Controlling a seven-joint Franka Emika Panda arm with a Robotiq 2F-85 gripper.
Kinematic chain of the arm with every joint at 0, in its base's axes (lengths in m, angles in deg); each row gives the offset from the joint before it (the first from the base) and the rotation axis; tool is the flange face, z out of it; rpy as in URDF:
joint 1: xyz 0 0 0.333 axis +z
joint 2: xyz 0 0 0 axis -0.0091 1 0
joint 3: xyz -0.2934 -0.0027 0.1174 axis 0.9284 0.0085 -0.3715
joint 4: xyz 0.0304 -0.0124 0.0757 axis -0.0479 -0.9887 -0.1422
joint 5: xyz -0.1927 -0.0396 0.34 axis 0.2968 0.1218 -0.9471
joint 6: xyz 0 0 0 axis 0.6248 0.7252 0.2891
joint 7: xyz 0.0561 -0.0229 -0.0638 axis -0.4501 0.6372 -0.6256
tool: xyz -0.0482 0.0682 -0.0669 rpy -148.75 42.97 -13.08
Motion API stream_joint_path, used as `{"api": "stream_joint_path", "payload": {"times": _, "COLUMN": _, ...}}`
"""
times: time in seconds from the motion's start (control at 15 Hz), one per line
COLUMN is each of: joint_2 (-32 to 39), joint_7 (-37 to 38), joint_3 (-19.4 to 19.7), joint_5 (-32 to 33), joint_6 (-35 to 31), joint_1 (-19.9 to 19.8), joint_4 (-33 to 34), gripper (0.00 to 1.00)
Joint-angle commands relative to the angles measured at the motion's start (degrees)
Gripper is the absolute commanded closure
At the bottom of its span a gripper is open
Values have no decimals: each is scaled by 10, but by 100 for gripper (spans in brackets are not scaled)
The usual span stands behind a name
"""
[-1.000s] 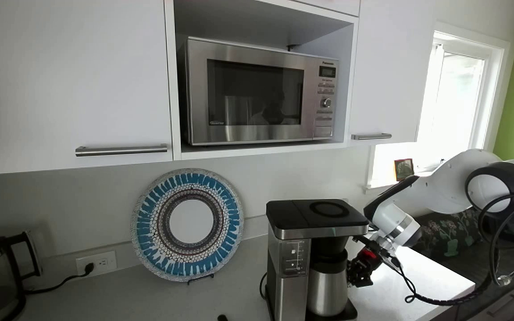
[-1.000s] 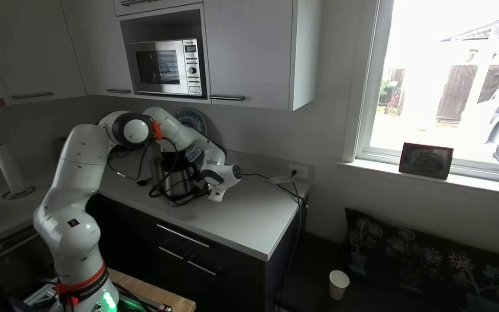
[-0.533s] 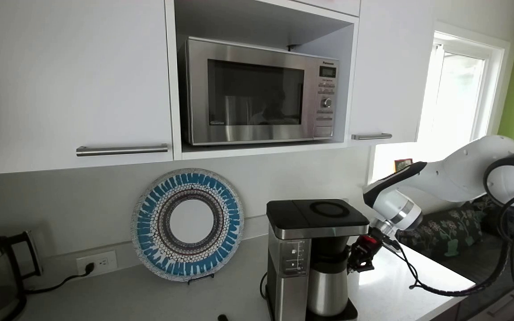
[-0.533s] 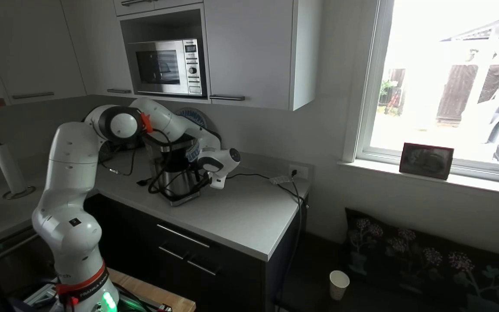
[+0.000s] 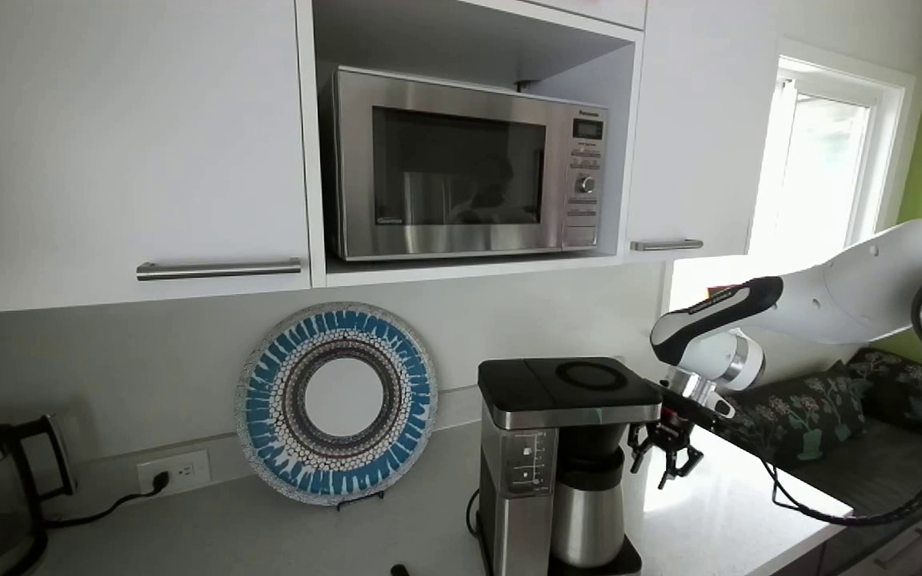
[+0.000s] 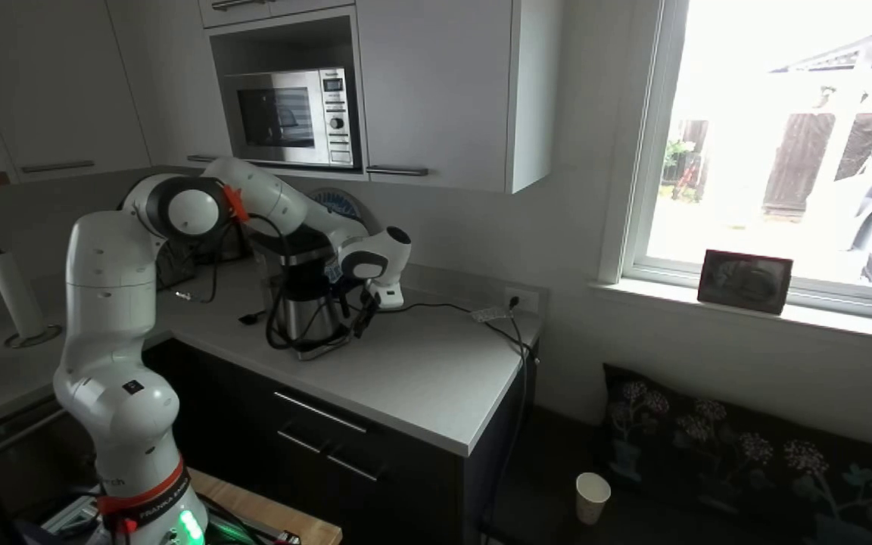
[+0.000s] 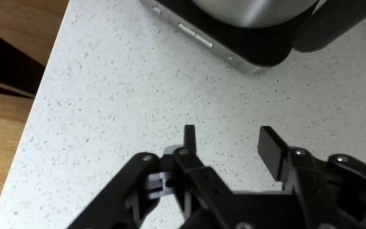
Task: Press the button on the kettle
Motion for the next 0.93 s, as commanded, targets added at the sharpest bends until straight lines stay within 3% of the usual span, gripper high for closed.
{"api": "stream_joint_path", "payload": {"times": 0.0, "joint_2": -46, "joint_7": -48, "joint_3": 1, "joint_5": 83, "joint_6": -31, "joint_1": 2, "joint_4": -38, "gripper": 15}}
{"api": "stream_joint_path", "payload": {"times": 0.13, "joint_2": -63, "joint_7": -82, "joint_3": 1, "joint_5": 116, "joint_6": -33, "joint_1": -2, "joint_4": -44, "gripper": 1}}
{"api": "stream_joint_path", "payload": {"times": 0.2, "joint_2": -73, "joint_7": -96, "joint_3": 2, "joint_5": 132, "joint_6": -30, "joint_1": -3, "joint_4": -47, "gripper": 0}}
{"api": "stream_joint_path", "payload": {"times": 0.87, "joint_2": -197, "joint_7": -224, "joint_3": 4, "joint_5": 221, "joint_6": -17, "joint_1": -25, "joint_4": -87, "gripper": 0}}
